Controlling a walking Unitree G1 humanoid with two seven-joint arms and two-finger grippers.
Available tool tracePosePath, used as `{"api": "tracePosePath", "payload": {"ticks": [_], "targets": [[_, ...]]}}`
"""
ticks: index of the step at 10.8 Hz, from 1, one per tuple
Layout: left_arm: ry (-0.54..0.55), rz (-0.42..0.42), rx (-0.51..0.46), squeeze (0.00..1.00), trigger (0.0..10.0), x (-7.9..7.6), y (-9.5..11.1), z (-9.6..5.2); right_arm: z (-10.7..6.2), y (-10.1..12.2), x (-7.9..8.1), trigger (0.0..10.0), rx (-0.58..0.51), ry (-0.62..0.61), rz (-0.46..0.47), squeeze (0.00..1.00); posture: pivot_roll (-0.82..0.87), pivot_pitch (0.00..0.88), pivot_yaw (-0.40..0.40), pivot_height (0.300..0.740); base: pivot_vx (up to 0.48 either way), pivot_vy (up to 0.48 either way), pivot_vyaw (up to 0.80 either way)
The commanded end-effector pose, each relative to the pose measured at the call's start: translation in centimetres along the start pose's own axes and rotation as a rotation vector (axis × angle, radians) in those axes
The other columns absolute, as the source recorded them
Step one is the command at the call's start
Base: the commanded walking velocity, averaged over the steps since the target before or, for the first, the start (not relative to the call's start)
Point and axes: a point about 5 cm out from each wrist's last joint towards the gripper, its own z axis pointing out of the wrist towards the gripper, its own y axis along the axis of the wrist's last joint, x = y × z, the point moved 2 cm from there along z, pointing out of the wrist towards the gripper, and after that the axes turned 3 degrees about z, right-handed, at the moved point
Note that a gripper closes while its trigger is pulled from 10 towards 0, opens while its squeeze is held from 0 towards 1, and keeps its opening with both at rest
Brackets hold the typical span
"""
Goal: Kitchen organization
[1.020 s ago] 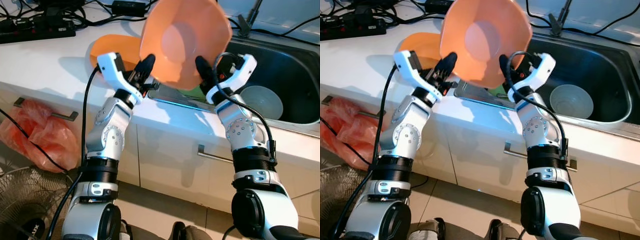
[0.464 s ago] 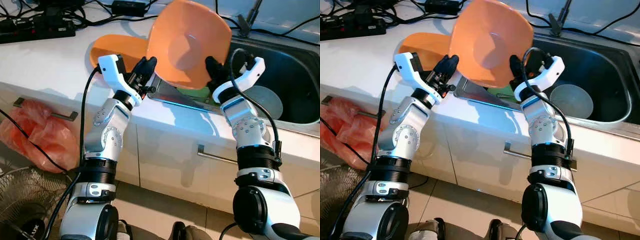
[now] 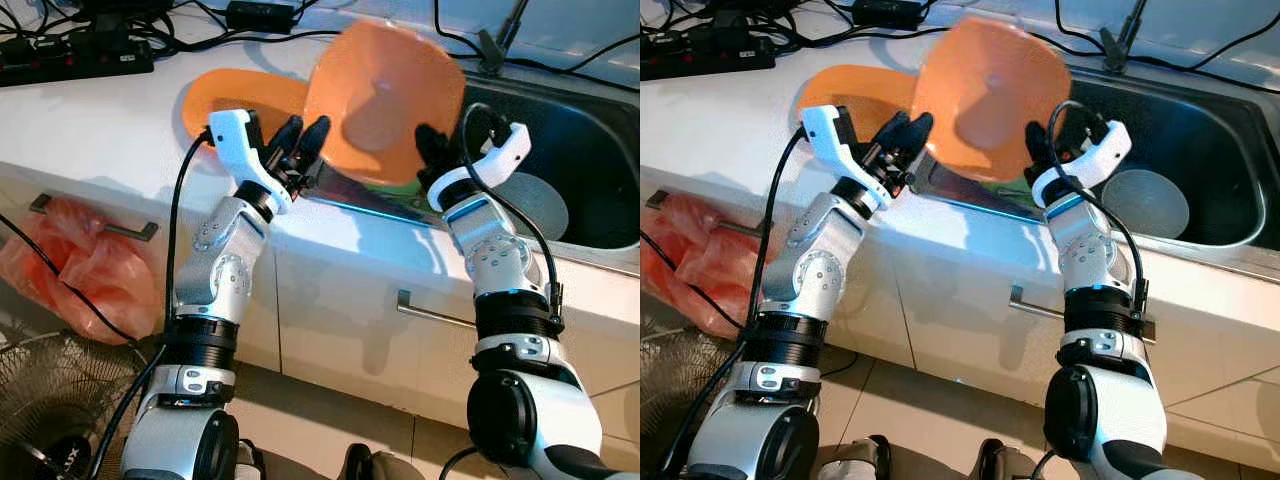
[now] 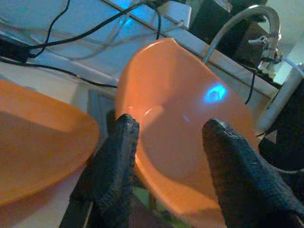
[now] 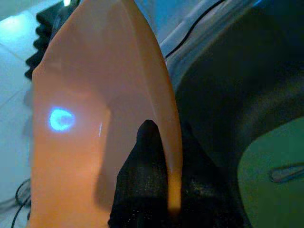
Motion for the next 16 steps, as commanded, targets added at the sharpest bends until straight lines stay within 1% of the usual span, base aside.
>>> {"api": "tracePosePath", "payload": {"ticks": [1,2,3,4,5,6,7,8,9,10,11,12,14,15,16], "targets": [[-0.024,0.038,0.009,1.00,10.0,-0.5,0.0,-0.1,0.4,1.9,0.9,0.0,-0.072,0.024,0.014,0.00,0.07,0.134,-0.048,0.740,0.000,0.000,0.00],[-0.033,0.062,0.024,1.00,10.0,-0.7,-0.3,-0.1,0.4,2.4,0.7,0.0,-0.094,0.005,0.020,0.00,0.07,0.135,-0.049,0.740,0.000,0.000,0.00],[-0.046,0.099,0.047,0.00,10.0,-1.0,-0.7,-0.1,0.4,3.4,0.2,0.0,-0.143,-0.032,0.034,0.00,0.07,0.135,-0.048,0.740,0.000,0.000,0.00],[-0.049,0.106,0.054,0.00,10.0,-1.1,-0.8,-0.1,0.4,3.9,-0.1,0.0,-0.169,-0.052,0.036,0.00,0.07,0.134,-0.048,0.740,0.000,0.000,0.00],[-0.049,0.118,0.065,0.00,10.0,-1.1,-1.0,-0.1,0.3,4.6,-0.6,0.5,-0.198,-0.092,-0.002,0.00,0.07,0.135,-0.047,0.740,0.000,0.000,0.00],[-0.062,0.191,0.115,0.00,10.0,-1.2,-1.6,-0.3,0.0,5.5,-1.4,10.0,-0.233,-0.155,-0.128,0.00,0.07,0.137,-0.046,0.740,0.000,0.000,0.00],[-0.070,0.211,0.129,0.00,10.0,-1.3,-1.8,-0.3,-0.1,5.6,-1.5,10.0,-0.240,-0.167,-0.160,0.00,0.07,0.137,-0.046,0.740,0.000,0.000,0.00],[-0.080,0.241,0.156,0.00,10.0,-1.4,-2.0,-0.5,-0.1,5.8,-1.5,10.0,-0.249,-0.173,-0.248,0.00,0.07,0.137,-0.045,0.740,0.000,0.000,0.00],[-0.094,0.298,0.203,0.00,10.0,-1.6,-2.5,-0.8,-0.1,5.9,-0.6,10.0,-0.261,-0.154,-0.481,0.00,0.07,0.135,-0.043,0.740,0.000,0.000,0.00],[-0.105,0.333,0.229,0.00,10.0,-1.8,-2.6,-1.1,0.0,5.2,0.5,10.0,-0.254,-0.107,-0.758,0.00,0.08,0.128,-0.043,0.740,0.000,0.000,0.00],[-0.107,0.338,0.230,0.00,10.0,-1.8,-2.5,-1.2,0.1,4.7,0.8,10.0,-0.246,-0.084,-0.849,0.00,0.08,0.126,-0.043,0.740,0.000,0.000,0.00],[-0.108,0.346,0.233,0.00,10.0,-1.9,-2.5,-1.3,0.1,3.9,1.2,10.0,-0.243,-0.048,-0.981,0.00,0.08,0.121,-0.043,0.740,0.000,0.000,0.00],[-0.110,0.360,0.244,0.00,10.0,-2.0,-2.4,-1.7,0.1,2.7,1.4,10.0,-0.225,-0.005,-1.129,0.00,0.09,0.121,-0.044,0.740,0.000,0.000,0.00],[-0.111,0.362,0.245,0.00,10.0,-2.0,-2.4,-1.7,0.1,2.5,1.5,10.0,-0.222,-0.002,-1.152,0.00,0.09,0.122,-0.045,0.740,0.000,0.000,0.00],[-0.112,0.364,0.250,0.00,10.0,-2.1,-2.3,-1.9,0.0,2.2,1.4,10.0,-0.219,0.006,-1.216,0.00,0.09,0.126,-0.045,0.740,0.000,0.000,0.00]]}}
